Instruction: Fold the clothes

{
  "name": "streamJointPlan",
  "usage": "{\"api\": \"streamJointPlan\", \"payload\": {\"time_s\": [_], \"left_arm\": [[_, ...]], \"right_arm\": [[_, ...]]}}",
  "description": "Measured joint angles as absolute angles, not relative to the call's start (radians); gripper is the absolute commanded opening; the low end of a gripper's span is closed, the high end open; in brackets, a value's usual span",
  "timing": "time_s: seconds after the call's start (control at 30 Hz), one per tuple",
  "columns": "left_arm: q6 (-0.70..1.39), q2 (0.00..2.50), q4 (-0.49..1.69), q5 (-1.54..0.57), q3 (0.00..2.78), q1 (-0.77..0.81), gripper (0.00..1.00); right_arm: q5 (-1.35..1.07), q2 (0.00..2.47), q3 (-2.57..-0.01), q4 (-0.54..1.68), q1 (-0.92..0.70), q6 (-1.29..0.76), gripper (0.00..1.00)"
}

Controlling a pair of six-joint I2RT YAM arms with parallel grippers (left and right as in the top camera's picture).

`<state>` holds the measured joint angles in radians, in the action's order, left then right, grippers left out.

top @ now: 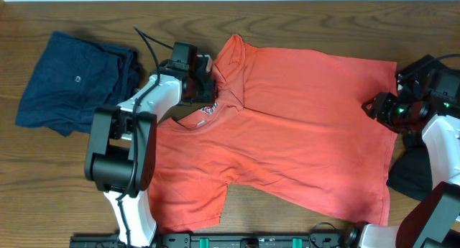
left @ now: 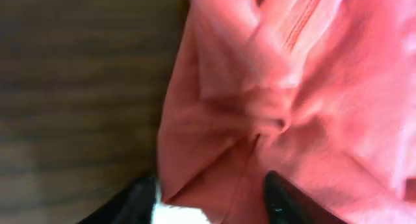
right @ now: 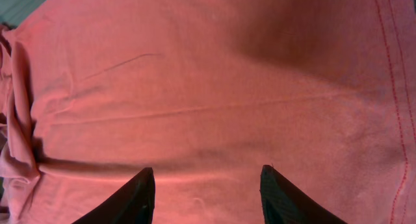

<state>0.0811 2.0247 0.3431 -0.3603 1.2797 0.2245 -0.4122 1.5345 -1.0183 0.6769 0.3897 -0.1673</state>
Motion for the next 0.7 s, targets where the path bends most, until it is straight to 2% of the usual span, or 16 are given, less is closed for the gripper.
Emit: {"api": "streamJointPlan", "payload": {"time_s": [0.03, 0.1, 0.3, 0.7], "left_arm": [[0.085, 2.030, 0.343, -0.368, 1.280, 0.224, 0.21], [0.087, 2.039, 0.339, -0.381, 1.280, 0.224, 0.06], [0.086, 2.045, 0.338, -0.393, 1.294, 0.216, 0.06], [0.015, 1.931, 0.265, -0.330, 1.564, 0.194, 0.06]], "right_arm": [[-0.412, 1.534, -1.018, 0.677, 0.390, -0.167, 0.51], [-0.412, 1.534, -1.018, 0.677, 0.390, -0.167, 0.51], [-0.412, 1.534, -1.018, 0.672, 0.390, -0.167, 0.52], [-0.412, 1.534, -1.018, 0.670, 0.390, -0.167, 0.52]]}}
